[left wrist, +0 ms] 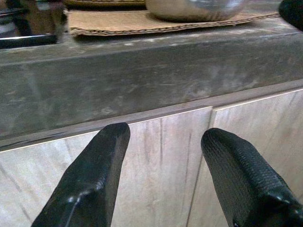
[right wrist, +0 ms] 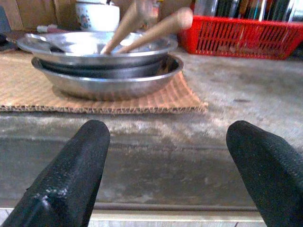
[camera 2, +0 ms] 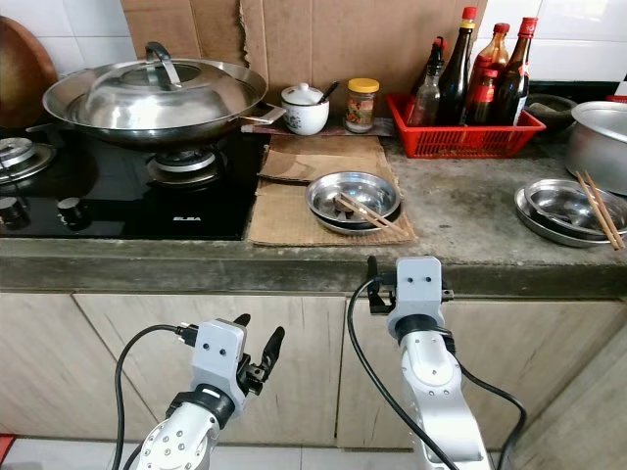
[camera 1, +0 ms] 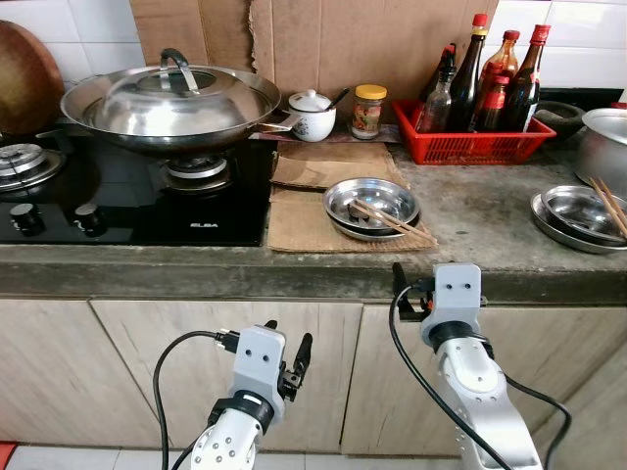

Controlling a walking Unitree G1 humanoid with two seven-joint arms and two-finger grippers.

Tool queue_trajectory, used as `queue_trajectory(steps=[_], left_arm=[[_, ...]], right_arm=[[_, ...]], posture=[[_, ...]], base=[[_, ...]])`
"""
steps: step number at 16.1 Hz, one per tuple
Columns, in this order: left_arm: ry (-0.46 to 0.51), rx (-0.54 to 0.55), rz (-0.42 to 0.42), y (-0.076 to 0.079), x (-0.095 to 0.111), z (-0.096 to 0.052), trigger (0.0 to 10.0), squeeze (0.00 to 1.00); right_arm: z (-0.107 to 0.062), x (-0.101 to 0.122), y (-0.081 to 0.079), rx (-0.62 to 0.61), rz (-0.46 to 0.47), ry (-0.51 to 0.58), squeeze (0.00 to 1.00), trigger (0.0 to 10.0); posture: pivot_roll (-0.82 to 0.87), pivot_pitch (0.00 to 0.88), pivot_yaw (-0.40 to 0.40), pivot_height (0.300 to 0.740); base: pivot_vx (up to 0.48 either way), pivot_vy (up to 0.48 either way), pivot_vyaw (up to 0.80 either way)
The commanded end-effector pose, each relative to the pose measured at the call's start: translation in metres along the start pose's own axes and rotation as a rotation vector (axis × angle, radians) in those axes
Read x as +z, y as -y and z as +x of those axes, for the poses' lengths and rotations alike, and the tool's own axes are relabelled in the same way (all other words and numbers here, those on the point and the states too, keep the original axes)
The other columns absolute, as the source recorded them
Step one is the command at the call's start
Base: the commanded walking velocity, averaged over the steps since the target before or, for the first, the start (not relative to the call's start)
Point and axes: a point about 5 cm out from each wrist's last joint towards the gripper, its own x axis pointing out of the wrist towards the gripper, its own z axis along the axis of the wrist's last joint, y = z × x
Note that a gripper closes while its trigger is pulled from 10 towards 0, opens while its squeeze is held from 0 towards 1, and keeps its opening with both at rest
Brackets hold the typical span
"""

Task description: Kitchen organization

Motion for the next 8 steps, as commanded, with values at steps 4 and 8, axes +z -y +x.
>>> queue_trajectory(steps=[4, 8], left_arm=[[0.099, -0.102, -0.023, 0.01, 0.016, -0.002, 10.0, 0.0], [0.103, -0.122, -0.025, 0.013, 0.017, -0.001, 10.0, 0.0]], right_arm=[[0.015, 0.016, -0.006, 0.033, 0.123, 0.08, 0.0, 10.0], [0.026, 0.032, -0.008, 0.077, 0.176, 0.146, 0.0, 10.0]], posture=[[0.11, 0.0, -0.048, 0.74], [0.11, 0.0, -0.052, 0.74]], base=[[0.0, 0.0, 0.0], [0.0, 0.0, 0.0]])
